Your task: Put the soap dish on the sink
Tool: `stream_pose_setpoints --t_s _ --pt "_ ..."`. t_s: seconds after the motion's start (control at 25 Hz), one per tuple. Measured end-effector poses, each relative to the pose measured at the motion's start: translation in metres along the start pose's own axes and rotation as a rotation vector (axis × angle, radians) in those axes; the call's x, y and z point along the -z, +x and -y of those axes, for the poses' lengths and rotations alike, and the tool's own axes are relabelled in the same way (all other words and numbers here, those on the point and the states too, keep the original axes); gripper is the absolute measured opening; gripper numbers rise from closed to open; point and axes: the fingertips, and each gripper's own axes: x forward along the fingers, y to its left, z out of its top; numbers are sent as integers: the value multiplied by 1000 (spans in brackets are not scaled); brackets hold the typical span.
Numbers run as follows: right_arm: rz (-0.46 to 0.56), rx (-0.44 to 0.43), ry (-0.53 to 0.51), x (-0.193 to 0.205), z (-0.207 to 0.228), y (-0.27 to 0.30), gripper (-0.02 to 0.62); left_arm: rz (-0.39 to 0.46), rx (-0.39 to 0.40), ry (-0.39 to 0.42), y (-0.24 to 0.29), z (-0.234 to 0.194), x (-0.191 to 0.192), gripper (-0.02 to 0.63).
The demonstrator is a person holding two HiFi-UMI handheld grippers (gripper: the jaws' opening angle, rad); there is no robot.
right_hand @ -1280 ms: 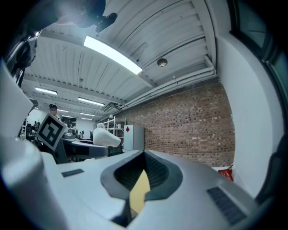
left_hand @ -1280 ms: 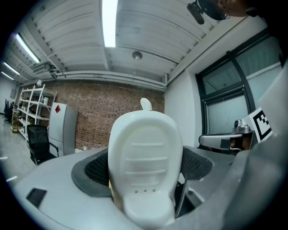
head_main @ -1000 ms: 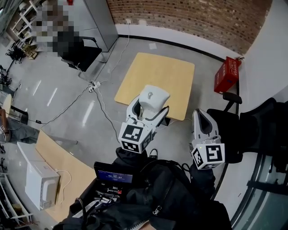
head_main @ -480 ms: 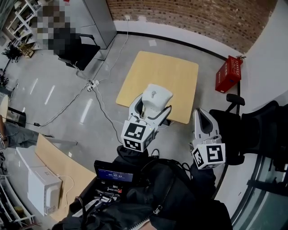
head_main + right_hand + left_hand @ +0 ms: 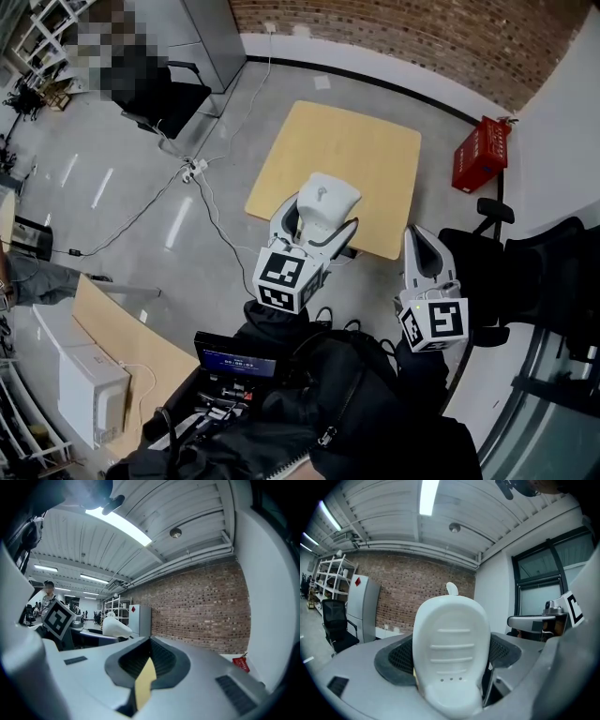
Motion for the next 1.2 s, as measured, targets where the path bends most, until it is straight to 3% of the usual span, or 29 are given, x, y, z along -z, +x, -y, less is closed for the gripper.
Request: stream_pose_setpoints --t_s 0.52,1.2 --pt "7 -32 21 3 36 24 5 -43 -44 2 38 -4 9 460" --pt "32 -56 73 5 122 74 5 -55 -75 57 129 4 -13 460"
